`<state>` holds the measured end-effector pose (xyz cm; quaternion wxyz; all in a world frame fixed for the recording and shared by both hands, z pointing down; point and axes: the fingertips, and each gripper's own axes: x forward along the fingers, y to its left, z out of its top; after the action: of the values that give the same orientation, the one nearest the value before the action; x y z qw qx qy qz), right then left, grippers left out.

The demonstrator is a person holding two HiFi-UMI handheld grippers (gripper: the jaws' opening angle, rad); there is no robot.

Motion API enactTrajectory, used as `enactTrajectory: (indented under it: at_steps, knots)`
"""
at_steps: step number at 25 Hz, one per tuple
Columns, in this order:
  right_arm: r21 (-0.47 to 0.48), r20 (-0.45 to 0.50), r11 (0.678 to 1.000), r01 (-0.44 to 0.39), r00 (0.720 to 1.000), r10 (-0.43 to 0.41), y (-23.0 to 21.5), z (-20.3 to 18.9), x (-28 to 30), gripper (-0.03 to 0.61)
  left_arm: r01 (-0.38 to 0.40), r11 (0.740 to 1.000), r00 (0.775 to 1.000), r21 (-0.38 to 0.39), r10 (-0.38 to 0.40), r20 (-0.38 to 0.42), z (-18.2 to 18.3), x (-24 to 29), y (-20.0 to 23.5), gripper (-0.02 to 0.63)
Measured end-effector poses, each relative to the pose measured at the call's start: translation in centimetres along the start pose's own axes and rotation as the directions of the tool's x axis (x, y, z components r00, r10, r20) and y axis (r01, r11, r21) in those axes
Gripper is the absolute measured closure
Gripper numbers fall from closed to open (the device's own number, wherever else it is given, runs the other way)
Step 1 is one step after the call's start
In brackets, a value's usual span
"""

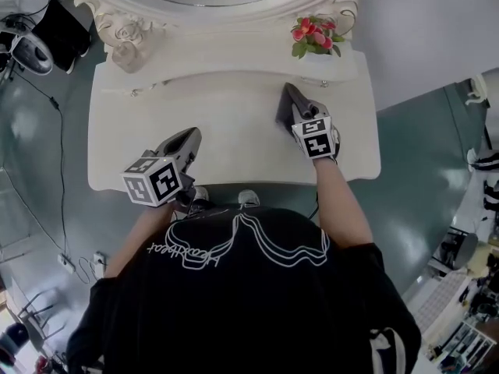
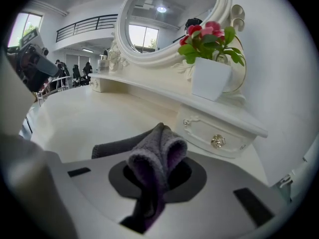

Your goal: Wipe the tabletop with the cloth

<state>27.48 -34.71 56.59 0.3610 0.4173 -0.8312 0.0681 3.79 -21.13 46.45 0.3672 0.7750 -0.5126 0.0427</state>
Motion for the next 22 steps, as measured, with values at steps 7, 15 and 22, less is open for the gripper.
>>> enactTrajectory:
  at_steps: [7, 15, 22]
  knots:
    - [0.008, -0.013, 0.999, 0.040, 0.999, -0.039, -3.6, -2.1, -1.2, 0.526, 0.001, 1.000, 1.000, -0.005, -0.001, 0.015, -0.2, 0.9, -1.8, 0.609]
    - [0.018, -0.031, 0.996, 0.082, 0.996, -0.081, -7.2, -4.6, -2.9, 0.526, 0.018, 1.000, 1.000, 0.001, -0.018, 0.014, -0.9, 2.0, -3.9, 0.609]
    - [0.036, -0.067, 0.988, 0.153, 0.986, -0.150, -11.9, -7.4, -4.6, 0.526, 0.021, 1.000, 1.000, 0.001, -0.021, -0.001, -2.3, 2.8, -5.0, 0.609]
